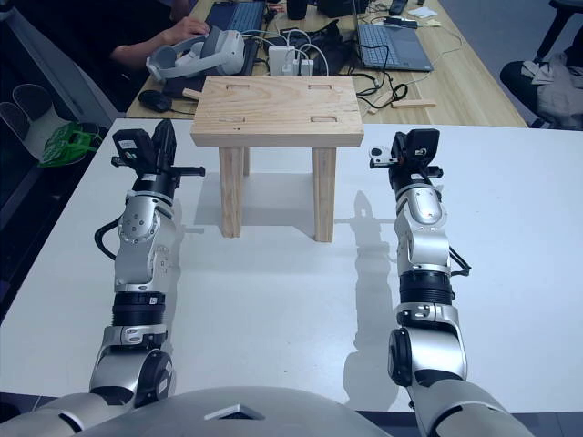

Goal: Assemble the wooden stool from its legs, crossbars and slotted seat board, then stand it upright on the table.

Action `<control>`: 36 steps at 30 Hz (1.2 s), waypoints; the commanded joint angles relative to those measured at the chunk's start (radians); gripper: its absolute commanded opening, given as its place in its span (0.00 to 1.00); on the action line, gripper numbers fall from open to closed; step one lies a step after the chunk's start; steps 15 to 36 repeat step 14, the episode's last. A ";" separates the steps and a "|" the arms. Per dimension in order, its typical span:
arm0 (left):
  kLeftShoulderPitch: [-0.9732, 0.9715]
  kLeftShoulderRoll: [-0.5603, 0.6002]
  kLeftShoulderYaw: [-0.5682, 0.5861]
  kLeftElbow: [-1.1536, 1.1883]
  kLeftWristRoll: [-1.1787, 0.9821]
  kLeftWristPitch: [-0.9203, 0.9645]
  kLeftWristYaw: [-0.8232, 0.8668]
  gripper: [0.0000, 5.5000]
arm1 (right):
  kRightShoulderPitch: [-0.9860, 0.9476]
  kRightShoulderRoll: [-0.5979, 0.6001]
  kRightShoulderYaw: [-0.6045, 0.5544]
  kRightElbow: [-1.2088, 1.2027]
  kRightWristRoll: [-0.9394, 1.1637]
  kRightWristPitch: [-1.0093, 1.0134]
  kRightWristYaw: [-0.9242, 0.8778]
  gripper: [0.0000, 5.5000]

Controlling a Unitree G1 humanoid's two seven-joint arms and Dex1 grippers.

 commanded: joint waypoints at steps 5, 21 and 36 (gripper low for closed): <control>0.003 0.002 -0.003 -0.021 -0.004 0.020 -0.001 0.00 | -0.009 -0.005 -0.007 -0.023 0.007 0.027 0.002 0.00; 0.005 0.003 -0.002 -0.026 -0.008 0.025 -0.005 0.00 | -0.008 -0.002 -0.007 -0.029 0.008 0.034 0.001 0.00; 0.005 0.003 -0.002 -0.026 -0.008 0.025 -0.005 0.00 | -0.008 -0.002 -0.007 -0.029 0.008 0.034 0.001 0.00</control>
